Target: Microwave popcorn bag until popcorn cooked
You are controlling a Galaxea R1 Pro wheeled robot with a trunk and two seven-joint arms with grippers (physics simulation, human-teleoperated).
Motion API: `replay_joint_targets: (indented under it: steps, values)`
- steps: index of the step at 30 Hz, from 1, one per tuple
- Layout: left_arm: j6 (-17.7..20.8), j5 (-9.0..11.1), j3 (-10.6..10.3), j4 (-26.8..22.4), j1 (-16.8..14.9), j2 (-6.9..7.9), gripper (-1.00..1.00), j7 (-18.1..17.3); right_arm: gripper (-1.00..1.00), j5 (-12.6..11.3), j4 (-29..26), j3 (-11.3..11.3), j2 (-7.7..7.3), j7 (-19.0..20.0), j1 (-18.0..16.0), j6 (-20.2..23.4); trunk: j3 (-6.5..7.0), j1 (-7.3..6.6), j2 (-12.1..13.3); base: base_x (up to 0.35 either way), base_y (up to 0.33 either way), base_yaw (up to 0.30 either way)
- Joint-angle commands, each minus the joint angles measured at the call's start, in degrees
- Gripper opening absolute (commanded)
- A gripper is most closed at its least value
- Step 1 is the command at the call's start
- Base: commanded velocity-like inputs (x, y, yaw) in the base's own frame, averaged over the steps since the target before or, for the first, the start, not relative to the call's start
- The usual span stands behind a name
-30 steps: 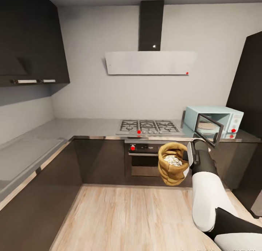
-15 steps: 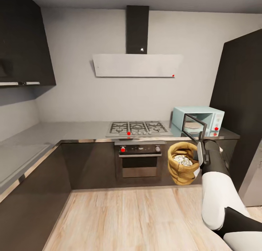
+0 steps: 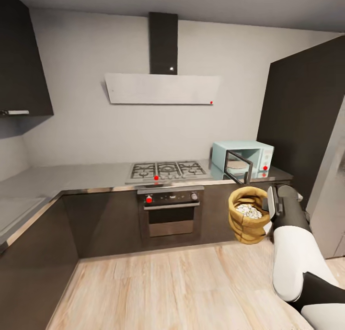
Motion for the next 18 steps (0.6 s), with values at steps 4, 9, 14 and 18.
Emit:
replay_joint_targets:
  steps: [4, 9, 14, 18]
  values:
    - [-0.2, 0.2, 0.3, 0.0, 0.0, 0.00, 1.00, -0.3, -1.00, -0.5, 0.1, 0.0, -0.82, -0.2, -0.1, 0.2, 0.17, 0.01, -0.1, 0.000, 0.000, -0.201]
    - [-0.1, 0.2, 0.3, 0.0, 0.0, 0.00, 1.00, -0.3, -1.00, -0.6, 0.3, 0.1, -1.20, 0.3, -0.1, 0.2, 0.44, 0.01, -0.1, 0.000, 0.000, -0.201]
    - [-0.2, 0.2, 0.3, 0.0, 0.0, 0.00, 1.00, -0.3, -1.00, -0.6, 1.0, 0.2, -2.37, 3.5, -0.1, 0.2, 0.68, 0.01, -0.1, 0.000, 0.000, -0.200]
    - [-0.1, 0.2, 0.3, 0.0, -0.1, 0.00, 1.00, -0.3, -1.00, -0.5, 1.0, 0.3, -3.22, 5.1, -0.1, 0.2, 0.86, 0.01, -0.1, 0.000, 0.000, -0.201]
